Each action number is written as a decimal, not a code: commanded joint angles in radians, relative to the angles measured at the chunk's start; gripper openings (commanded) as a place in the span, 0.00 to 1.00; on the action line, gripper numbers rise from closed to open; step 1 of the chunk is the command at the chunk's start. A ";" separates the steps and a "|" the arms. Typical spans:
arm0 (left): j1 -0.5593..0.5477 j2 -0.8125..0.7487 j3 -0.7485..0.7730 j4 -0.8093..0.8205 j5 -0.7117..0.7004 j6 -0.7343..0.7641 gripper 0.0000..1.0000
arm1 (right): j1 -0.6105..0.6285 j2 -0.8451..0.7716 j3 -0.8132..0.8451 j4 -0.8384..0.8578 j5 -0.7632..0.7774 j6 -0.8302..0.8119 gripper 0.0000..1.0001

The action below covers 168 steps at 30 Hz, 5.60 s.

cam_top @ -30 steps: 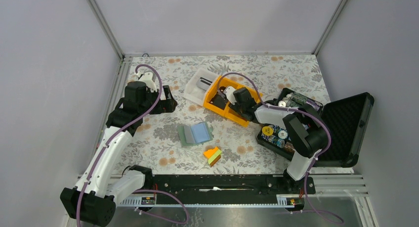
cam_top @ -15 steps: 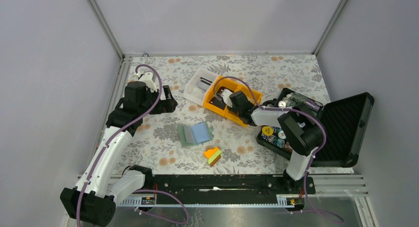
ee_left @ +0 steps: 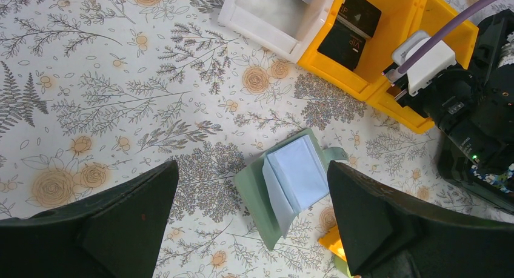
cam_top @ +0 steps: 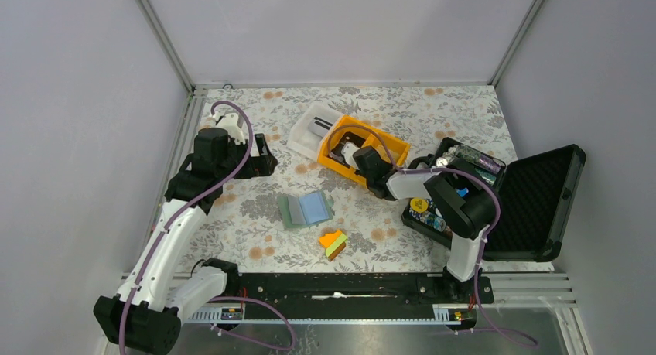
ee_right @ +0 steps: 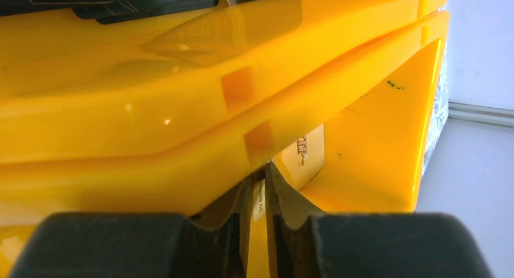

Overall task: Put the credit cards into the card holder
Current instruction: Pick up the credit card from the storage box, then insert the credit card into the card holder.

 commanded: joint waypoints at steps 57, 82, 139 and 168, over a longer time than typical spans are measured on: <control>0.004 -0.057 -0.035 0.125 0.175 -0.016 0.99 | -0.122 -0.507 0.246 -0.505 -0.454 0.561 0.00; -0.147 -0.223 -0.332 0.910 0.575 -0.510 0.91 | 0.012 -0.708 0.008 0.281 -1.374 1.226 0.00; -0.165 -0.183 -0.569 0.893 0.486 -0.606 0.89 | 0.104 -0.621 -0.315 0.422 -0.979 1.376 0.00; -0.176 -0.155 -0.630 1.032 0.539 -0.690 0.00 | 0.104 -0.568 -0.289 0.463 -1.069 1.368 0.31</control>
